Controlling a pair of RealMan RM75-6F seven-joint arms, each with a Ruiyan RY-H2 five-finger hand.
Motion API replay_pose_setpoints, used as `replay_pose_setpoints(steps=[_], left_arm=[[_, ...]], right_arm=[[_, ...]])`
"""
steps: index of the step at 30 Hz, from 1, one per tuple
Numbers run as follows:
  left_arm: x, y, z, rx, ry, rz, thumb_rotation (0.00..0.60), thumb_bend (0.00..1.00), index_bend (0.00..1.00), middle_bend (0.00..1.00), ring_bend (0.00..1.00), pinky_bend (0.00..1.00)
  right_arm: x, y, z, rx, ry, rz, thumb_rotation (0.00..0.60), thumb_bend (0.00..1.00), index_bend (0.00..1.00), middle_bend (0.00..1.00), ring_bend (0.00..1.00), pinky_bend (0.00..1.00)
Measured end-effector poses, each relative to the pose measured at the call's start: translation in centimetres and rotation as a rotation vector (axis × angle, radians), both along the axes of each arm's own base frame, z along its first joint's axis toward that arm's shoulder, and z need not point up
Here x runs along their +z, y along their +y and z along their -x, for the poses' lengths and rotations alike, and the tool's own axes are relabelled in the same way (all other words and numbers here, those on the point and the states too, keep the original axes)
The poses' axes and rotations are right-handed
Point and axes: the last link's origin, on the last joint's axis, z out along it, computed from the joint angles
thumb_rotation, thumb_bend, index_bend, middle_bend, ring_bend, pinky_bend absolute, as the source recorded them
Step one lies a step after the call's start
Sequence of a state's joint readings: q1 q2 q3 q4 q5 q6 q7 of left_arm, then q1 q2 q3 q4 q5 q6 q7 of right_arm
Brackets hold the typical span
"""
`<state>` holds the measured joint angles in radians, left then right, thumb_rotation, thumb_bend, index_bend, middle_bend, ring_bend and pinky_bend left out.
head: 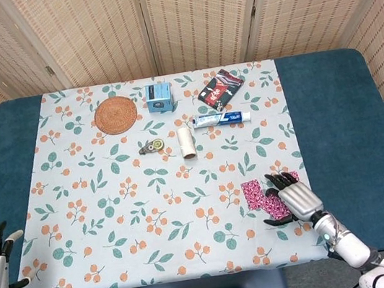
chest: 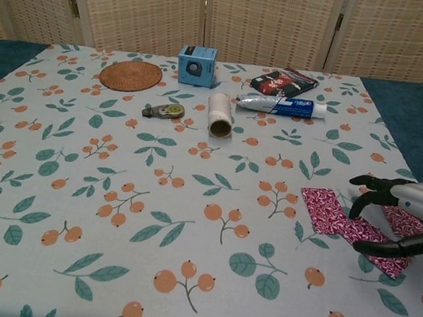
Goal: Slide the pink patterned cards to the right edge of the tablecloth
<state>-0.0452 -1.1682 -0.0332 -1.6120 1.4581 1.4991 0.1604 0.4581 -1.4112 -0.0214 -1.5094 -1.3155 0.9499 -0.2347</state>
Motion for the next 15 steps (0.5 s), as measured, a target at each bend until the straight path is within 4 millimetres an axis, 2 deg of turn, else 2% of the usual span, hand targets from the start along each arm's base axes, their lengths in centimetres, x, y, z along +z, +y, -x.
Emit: replay_pose_setpoints(steps=[15], left_arm=[[-0.3,0.2,-0.1,-0.012,-0.004,0.009,0.600,0.17,0.26,0.06,0.09,0.00]], right_arm=[[1.4,2.9,1.2,-0.019,0.002,0.011,0.143,0.22,0.27,0.04,0.00,0.00]])
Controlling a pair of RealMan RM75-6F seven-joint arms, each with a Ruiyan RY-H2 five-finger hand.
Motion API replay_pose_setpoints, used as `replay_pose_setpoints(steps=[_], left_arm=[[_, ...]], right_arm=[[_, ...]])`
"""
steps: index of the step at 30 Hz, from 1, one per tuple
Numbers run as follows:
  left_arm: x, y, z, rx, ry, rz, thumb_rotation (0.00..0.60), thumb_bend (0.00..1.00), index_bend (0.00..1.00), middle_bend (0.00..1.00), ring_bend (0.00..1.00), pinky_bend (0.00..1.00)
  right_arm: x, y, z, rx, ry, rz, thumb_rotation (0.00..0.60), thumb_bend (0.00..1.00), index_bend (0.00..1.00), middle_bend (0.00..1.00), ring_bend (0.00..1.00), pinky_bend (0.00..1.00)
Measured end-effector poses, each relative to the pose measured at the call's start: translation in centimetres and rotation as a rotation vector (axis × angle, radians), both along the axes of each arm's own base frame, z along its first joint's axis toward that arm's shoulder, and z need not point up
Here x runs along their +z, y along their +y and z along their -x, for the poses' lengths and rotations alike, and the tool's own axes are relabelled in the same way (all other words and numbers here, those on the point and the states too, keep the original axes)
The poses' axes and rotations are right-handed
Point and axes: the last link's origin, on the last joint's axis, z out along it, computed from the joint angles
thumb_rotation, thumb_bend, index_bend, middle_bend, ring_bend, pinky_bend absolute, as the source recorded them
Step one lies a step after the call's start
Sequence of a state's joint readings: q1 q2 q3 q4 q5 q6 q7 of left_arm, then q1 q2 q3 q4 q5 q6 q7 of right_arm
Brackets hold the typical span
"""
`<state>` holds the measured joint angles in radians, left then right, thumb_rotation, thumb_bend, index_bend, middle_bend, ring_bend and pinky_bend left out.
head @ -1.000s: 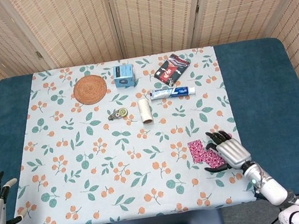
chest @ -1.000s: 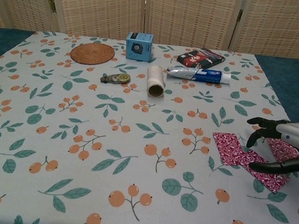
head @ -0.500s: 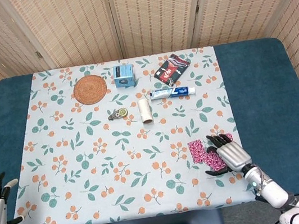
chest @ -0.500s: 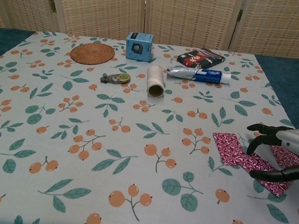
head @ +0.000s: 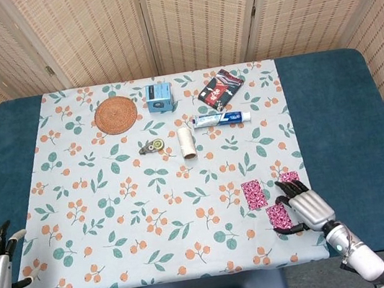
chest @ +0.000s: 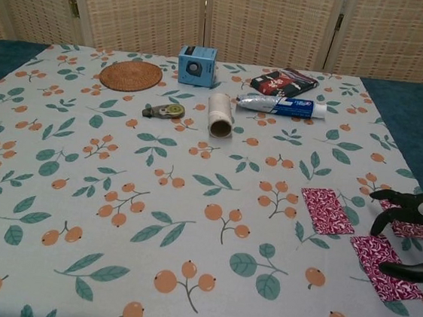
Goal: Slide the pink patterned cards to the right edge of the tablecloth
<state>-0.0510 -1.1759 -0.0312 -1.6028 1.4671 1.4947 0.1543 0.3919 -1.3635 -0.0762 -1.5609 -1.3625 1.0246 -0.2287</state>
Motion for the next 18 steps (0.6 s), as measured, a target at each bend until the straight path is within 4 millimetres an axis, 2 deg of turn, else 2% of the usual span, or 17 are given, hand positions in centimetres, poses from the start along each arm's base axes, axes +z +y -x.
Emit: replay_pose_setpoints(steps=[5,10,17,18], left_arm=[[-0.1,0.1,-0.1,-0.007,-0.002,0.003,0.600,0.17,0.26,0.06,0.09,0.00],[-0.1,0.2,-0.2,-0.012,-0.002,0.004,0.600,0.17,0.26,0.06,0.09,0.00],[-0.2,0.3,-0.5,-0.022,-0.001,0.008,0.600,0.17,0.26,0.06,0.09,0.00],[-0.2,0.3,-0.5,-0.024,-0.002,0.009,0.600,0.17,0.26,0.06,0.09,0.00]], right_arm=[[0.8,0.6,0.2,-0.007,-0.021,0.028,0.146,0.21,0.27,0.04,0.00,0.00],[1.7,0.3,0.2,-0.022,-0.056,0.069,0.157,0.21,0.27,0.04,0.00,0.00],[3.4,-1.3,-0.7,-0.025,-0.108,0.118,0.332,0.21,0.27,0.04,0.00,0.00],[3.6,-1.6,-0.9,-0.024,-0.117,0.122,0.374,0.21,0.27,0.04,0.00,0.00]])
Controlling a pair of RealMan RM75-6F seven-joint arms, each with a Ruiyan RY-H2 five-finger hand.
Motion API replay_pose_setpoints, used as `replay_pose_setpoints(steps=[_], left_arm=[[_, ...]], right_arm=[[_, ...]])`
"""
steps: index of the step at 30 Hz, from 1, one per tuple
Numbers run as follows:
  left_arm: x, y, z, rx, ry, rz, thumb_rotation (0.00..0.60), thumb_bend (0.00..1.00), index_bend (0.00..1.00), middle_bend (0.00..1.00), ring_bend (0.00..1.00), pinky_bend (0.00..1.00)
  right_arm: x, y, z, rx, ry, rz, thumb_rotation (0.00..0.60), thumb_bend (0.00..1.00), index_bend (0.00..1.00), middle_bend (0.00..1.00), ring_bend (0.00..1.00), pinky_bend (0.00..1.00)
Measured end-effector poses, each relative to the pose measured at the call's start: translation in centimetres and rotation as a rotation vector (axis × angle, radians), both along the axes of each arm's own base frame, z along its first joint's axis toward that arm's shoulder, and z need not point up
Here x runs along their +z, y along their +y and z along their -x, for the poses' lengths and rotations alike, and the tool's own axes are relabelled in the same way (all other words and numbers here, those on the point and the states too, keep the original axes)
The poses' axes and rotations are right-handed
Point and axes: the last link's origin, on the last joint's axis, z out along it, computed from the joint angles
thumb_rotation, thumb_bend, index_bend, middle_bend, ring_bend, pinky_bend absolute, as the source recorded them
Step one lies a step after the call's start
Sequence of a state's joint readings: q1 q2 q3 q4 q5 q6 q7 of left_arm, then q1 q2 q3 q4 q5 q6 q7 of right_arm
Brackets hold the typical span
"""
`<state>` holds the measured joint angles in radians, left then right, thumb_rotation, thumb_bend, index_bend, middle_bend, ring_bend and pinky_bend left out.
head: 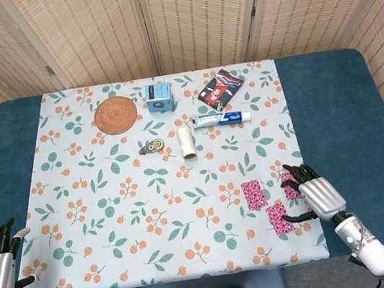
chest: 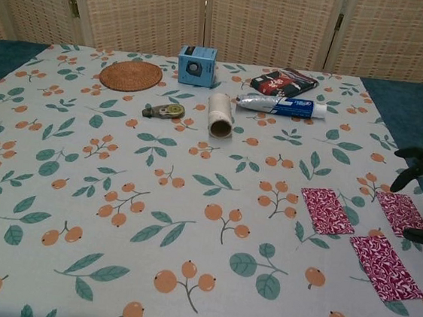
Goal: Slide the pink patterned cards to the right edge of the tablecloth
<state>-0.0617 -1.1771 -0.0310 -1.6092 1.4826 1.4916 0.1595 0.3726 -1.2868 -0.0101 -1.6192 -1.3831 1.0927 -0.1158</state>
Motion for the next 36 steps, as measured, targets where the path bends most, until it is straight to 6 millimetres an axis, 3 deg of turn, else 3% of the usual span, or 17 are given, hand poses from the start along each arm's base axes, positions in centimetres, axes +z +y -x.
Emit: replay_pose_setpoints(steps=[2,7,16,25,36], left_arm=[[-0.1,0.0,0.0,0.000,0.000,0.002,0.600,0.17,0.26,0.06,0.09,0.00],[0.1,-0.1,0.0,-0.001,-0.002,-0.005,0.600,0.17,0.26,0.06,0.09,0.00],[0.2,-0.2,0.2,0.001,-0.006,-0.008,0.600,0.17,0.26,0.06,0.09,0.00],[0.2,-0.4,0.8,0.017,-0.010,-0.007,0.600,0.17,0.26,0.06,0.09,0.00],[0.2,-0.5,1.0,0.019,-0.013,-0.009,0.600,0.17,0.26,0.06,0.09,0.00]], right_arm=[[0.1,-0.6,-0.5,0.007,-0.012,0.006,0.458,0.21,0.27,0.04,0.00,0.00],[-0.6,-1.5,-1.4,0.012,0.003,-0.012,0.518,0.21,0.26,0.04,0.00,0.00],[-3.5,-3.3,-3.6,-0.005,0.027,-0.088,0.517,0.21,0.18,0.02,0.00,0.00],[-5.1,-5.1,-5.7,-0.004,0.062,-0.121,0.515,0.21,0.18,0.02,0.00,0.00],[-6.5,-5.8,-6.0,-0.007,0.106,-0.146,0.516,0.21,0.18,0.02,0.00,0.00]])
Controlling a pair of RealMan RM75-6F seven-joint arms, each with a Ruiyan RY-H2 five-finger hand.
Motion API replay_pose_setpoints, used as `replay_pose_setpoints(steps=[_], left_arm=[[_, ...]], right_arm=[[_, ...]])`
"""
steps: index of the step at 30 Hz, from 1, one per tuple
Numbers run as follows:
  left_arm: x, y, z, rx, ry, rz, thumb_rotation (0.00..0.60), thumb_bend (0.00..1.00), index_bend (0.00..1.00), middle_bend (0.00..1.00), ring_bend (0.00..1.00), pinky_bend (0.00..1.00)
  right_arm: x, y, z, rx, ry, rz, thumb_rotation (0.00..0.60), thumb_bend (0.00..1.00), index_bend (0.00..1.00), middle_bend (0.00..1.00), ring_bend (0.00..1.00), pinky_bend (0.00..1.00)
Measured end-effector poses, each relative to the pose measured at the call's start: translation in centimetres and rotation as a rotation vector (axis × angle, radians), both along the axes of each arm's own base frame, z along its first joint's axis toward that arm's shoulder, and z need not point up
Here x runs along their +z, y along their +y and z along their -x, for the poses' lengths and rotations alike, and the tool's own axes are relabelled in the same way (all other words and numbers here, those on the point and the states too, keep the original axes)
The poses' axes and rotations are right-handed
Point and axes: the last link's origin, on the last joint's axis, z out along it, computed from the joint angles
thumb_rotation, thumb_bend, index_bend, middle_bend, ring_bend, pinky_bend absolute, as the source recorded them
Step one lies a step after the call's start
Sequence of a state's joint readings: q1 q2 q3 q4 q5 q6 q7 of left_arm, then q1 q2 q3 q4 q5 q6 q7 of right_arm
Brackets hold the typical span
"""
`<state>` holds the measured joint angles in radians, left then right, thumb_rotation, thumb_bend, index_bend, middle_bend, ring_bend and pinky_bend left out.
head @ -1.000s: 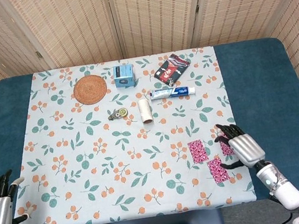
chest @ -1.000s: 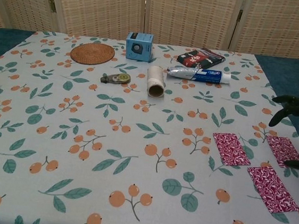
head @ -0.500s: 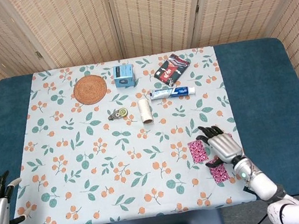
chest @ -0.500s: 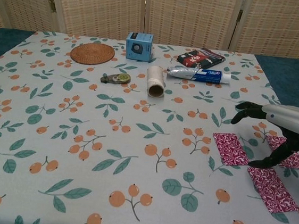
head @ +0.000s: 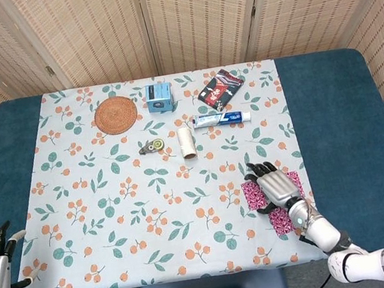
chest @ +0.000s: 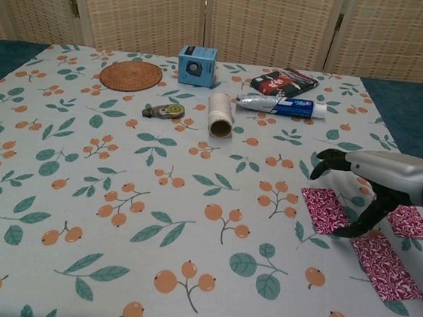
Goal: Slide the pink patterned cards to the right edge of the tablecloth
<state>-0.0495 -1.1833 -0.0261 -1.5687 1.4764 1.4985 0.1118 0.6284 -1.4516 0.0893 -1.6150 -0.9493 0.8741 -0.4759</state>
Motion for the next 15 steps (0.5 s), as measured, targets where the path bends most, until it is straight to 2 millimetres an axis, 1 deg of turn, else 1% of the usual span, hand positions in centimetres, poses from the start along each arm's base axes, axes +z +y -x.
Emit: replay_pose_setpoints(steps=[15], left_arm=[[-0.16,0.11,0.03,0.005,0.002,0.004,0.600,0.17,0.26,0.06,0.09,0.00]], right_arm=[[-0.51,-0.56,-0.02,0.002,0.033,-0.021,0.515,0.21,0.18,0.02,0.00,0.00]])
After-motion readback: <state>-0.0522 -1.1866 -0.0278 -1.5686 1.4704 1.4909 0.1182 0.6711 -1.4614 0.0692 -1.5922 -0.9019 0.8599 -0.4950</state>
